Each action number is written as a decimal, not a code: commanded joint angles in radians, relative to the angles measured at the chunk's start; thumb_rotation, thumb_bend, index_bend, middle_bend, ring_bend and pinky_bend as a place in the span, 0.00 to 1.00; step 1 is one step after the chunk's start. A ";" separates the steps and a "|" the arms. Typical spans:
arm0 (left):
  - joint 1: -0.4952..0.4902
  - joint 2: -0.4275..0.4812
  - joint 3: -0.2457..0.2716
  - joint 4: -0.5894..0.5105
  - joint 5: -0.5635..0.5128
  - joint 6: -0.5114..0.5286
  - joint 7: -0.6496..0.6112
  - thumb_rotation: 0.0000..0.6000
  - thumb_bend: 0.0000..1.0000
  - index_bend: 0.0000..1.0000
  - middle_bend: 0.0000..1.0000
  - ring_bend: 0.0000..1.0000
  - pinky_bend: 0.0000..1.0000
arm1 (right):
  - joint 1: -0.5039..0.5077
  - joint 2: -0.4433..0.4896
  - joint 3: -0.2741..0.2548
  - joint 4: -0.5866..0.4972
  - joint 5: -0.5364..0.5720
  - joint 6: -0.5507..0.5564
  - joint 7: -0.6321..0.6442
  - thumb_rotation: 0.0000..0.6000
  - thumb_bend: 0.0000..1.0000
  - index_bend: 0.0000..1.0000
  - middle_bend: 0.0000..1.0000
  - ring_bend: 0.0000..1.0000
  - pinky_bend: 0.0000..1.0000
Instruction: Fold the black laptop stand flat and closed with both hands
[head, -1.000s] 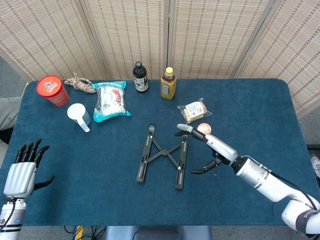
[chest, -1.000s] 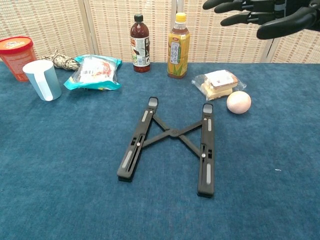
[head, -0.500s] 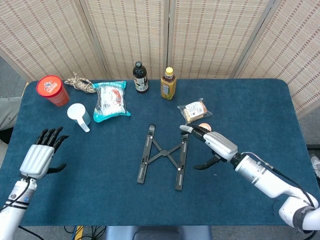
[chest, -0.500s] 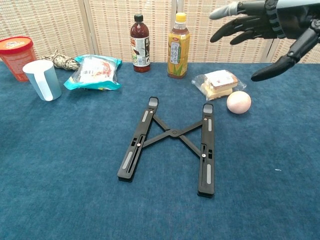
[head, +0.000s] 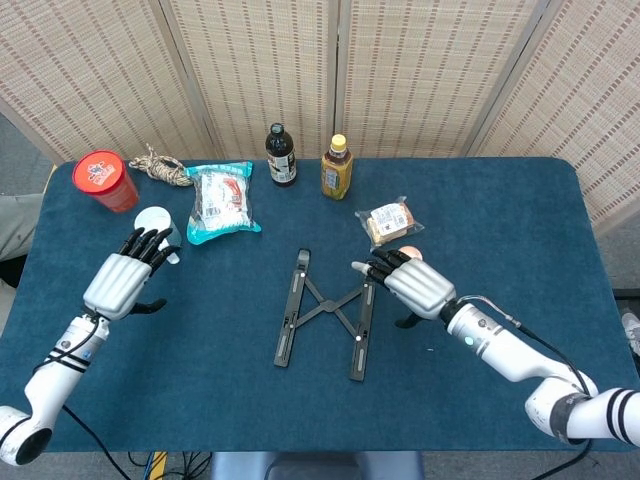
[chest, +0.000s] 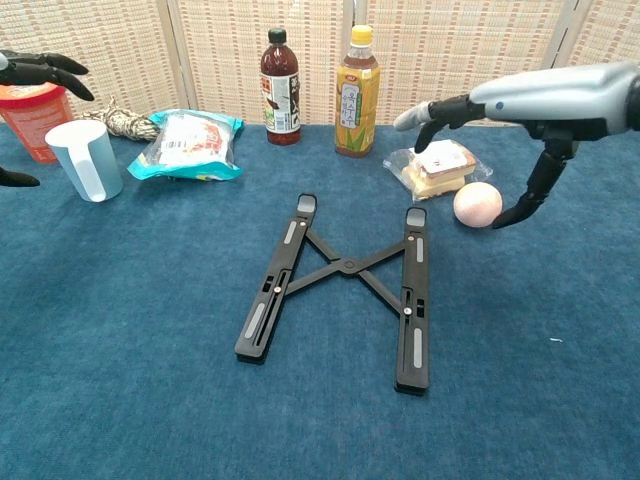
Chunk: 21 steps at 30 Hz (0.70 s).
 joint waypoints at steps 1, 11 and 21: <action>-0.011 -0.015 0.001 0.011 0.006 0.004 -0.014 1.00 0.13 0.15 0.00 0.00 0.00 | 0.020 -0.111 -0.003 0.096 0.034 0.012 -0.143 1.00 0.00 0.00 0.21 0.05 0.13; 0.002 -0.024 0.024 0.004 0.012 0.058 -0.030 1.00 0.13 0.15 0.00 0.00 0.00 | 0.033 -0.308 -0.004 0.310 0.050 0.050 -0.275 1.00 0.00 0.00 0.16 0.00 0.09; 0.028 -0.014 0.053 -0.007 0.002 0.084 -0.049 1.00 0.13 0.15 0.00 0.00 0.00 | 0.037 -0.430 -0.008 0.461 0.030 0.076 -0.261 1.00 0.00 0.00 0.14 0.00 0.07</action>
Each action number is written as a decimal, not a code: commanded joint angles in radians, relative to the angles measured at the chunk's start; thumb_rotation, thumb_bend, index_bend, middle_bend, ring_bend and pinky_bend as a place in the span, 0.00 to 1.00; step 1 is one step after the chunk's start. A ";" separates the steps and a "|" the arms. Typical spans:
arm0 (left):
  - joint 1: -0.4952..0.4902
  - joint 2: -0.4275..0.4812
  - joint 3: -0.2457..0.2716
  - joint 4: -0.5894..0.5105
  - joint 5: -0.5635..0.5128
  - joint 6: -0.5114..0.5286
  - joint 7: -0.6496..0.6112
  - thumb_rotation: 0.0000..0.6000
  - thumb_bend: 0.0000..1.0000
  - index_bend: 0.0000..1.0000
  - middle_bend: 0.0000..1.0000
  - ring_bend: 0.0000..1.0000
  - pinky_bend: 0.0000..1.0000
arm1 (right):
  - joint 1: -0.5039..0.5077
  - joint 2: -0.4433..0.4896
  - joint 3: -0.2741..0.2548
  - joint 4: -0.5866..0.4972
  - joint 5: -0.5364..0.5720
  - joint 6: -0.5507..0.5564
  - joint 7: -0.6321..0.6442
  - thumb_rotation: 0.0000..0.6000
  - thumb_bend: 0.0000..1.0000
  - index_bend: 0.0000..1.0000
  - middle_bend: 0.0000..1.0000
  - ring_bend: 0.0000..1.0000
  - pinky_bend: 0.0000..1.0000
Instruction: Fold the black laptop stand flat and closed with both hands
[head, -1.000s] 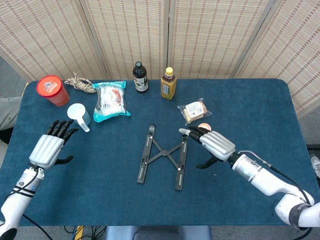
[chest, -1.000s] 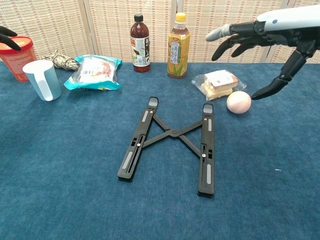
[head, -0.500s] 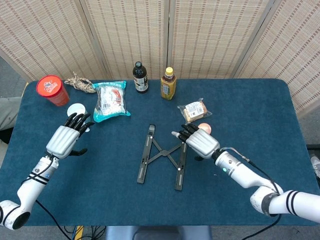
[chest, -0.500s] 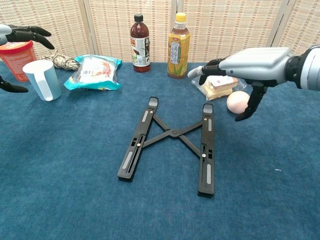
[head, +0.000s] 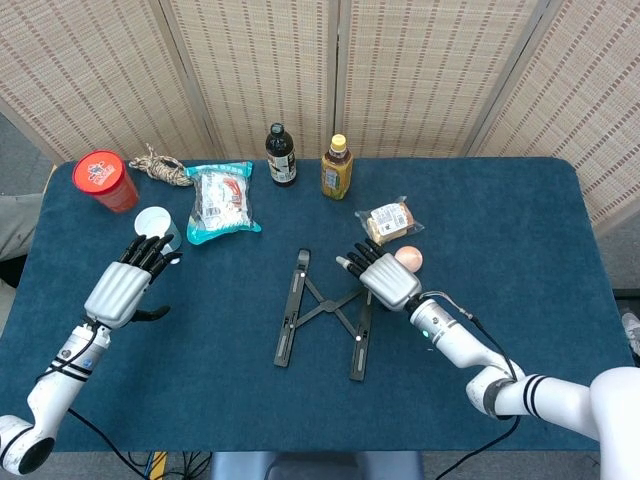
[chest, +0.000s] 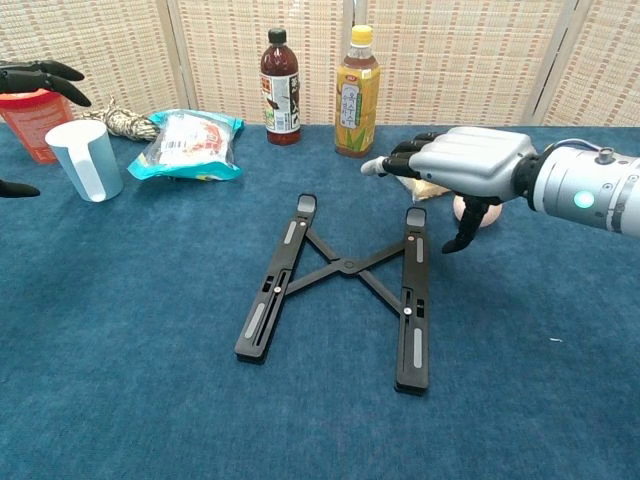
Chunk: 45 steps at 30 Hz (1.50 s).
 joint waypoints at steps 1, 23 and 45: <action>0.004 0.001 0.004 -0.002 -0.002 0.004 -0.005 1.00 0.13 0.15 0.00 0.00 0.00 | 0.006 -0.043 0.000 0.052 -0.011 0.010 0.007 1.00 0.00 0.00 0.14 0.00 0.07; -0.005 -0.049 0.024 0.066 -0.012 -0.007 -0.057 1.00 0.13 0.15 0.00 0.00 0.00 | 0.043 -0.204 -0.002 0.276 -0.055 0.002 0.070 1.00 0.00 0.00 0.13 0.00 0.06; -0.001 -0.068 0.038 0.105 -0.021 -0.008 -0.081 1.00 0.13 0.15 0.00 0.00 0.00 | 0.010 -0.123 -0.021 0.201 -0.069 0.028 0.060 1.00 0.00 0.00 0.13 0.00 0.05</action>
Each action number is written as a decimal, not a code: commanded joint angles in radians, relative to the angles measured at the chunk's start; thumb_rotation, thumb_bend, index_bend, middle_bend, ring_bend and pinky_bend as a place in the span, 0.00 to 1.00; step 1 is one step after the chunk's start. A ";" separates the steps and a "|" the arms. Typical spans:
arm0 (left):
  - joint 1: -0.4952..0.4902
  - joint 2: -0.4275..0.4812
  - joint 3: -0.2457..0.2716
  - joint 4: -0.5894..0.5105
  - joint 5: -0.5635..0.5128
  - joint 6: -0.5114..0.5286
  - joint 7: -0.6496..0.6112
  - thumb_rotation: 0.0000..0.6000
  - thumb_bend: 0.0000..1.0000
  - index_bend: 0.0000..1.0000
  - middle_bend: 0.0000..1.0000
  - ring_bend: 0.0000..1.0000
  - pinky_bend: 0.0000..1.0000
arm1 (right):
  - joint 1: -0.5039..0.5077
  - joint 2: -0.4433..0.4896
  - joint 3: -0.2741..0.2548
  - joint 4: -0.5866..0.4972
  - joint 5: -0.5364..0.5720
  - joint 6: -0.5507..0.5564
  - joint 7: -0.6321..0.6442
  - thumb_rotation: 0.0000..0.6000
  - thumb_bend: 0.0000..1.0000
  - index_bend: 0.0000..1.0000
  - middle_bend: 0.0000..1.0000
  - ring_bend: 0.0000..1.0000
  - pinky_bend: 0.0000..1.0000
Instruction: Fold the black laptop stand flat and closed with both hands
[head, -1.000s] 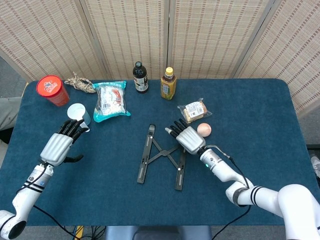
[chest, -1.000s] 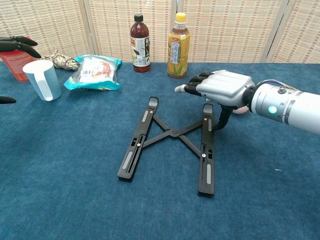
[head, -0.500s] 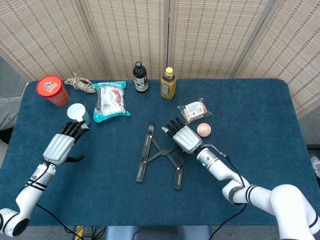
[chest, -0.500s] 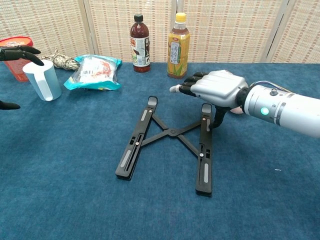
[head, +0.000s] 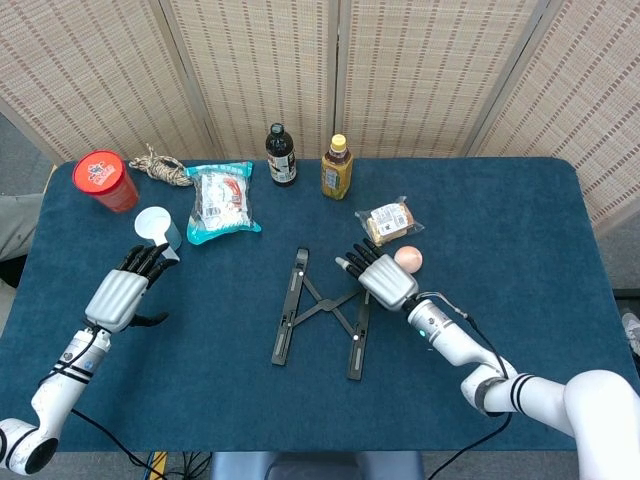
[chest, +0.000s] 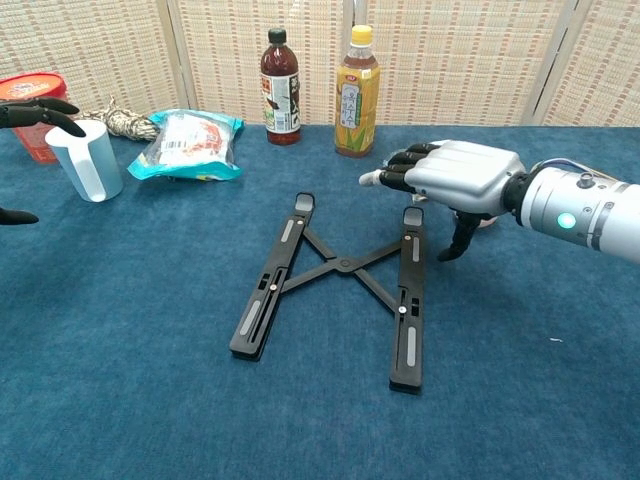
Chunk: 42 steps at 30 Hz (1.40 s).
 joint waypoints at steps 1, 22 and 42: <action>-0.001 0.000 0.001 0.000 -0.001 -0.002 0.000 1.00 0.13 0.15 0.00 0.00 0.00 | 0.011 -0.035 0.006 0.040 -0.003 -0.007 0.004 1.00 0.00 0.00 0.13 0.00 0.05; -0.048 -0.145 -0.012 0.169 -0.037 -0.075 -0.059 1.00 0.13 0.14 0.00 0.00 0.00 | 0.043 -0.173 0.034 0.161 -0.027 0.035 0.039 1.00 0.00 0.00 0.12 0.00 0.02; -0.073 -0.277 -0.009 0.236 -0.046 -0.105 -0.113 1.00 0.13 0.02 0.00 0.00 0.00 | 0.052 -0.217 0.048 0.188 -0.029 0.053 0.050 1.00 0.00 0.00 0.10 0.00 0.00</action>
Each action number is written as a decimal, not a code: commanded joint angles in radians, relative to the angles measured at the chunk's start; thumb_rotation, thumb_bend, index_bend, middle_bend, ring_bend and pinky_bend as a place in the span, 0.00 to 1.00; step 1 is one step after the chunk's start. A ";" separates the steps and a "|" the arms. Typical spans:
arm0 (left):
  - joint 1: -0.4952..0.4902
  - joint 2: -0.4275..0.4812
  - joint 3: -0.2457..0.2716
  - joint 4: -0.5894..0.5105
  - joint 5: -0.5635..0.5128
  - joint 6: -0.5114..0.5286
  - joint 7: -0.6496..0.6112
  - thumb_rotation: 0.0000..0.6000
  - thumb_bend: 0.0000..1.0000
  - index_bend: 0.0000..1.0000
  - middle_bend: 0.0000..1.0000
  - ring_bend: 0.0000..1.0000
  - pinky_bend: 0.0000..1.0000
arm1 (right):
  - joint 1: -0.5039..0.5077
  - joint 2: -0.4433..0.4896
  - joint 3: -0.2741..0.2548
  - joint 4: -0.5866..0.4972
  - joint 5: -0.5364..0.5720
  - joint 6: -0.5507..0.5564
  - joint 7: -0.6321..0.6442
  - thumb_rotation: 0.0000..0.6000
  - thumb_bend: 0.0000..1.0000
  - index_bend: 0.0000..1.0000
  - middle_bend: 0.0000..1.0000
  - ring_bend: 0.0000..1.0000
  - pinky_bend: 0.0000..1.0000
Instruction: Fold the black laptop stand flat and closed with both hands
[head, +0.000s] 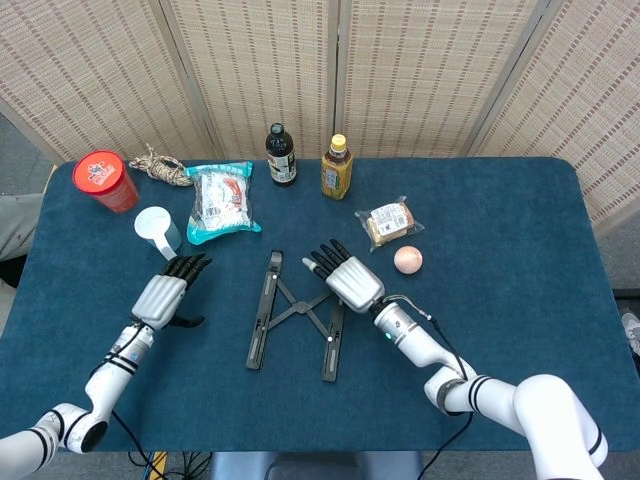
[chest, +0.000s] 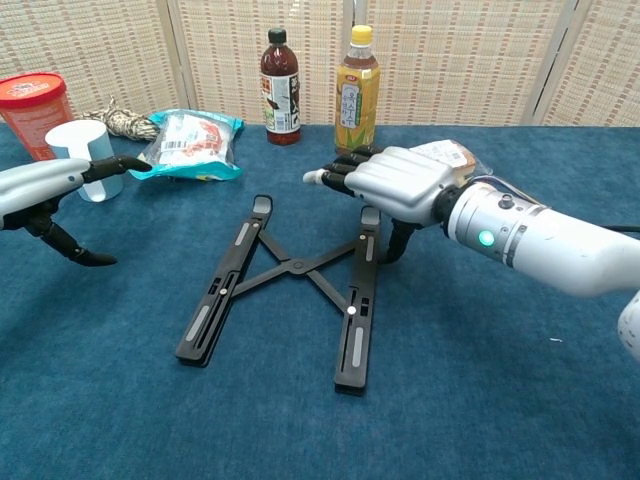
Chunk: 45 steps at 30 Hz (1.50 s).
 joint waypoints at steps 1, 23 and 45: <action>-0.005 -0.014 -0.003 0.002 -0.002 -0.003 -0.008 1.00 0.13 0.02 0.00 0.00 0.00 | 0.003 -0.008 0.002 0.007 0.000 0.000 0.005 1.00 0.00 0.00 0.10 0.00 0.00; -0.011 -0.093 -0.008 0.024 -0.022 -0.010 -0.018 1.00 0.13 0.02 0.00 0.00 0.00 | 0.023 -0.034 0.019 0.009 0.001 0.004 0.016 1.00 0.00 0.00 0.10 0.00 0.00; 0.000 -0.136 0.006 0.038 -0.023 -0.009 -0.019 1.00 0.13 0.02 0.00 0.00 0.00 | 0.009 -0.012 0.004 -0.012 -0.003 0.012 0.018 1.00 0.00 0.00 0.10 0.00 0.00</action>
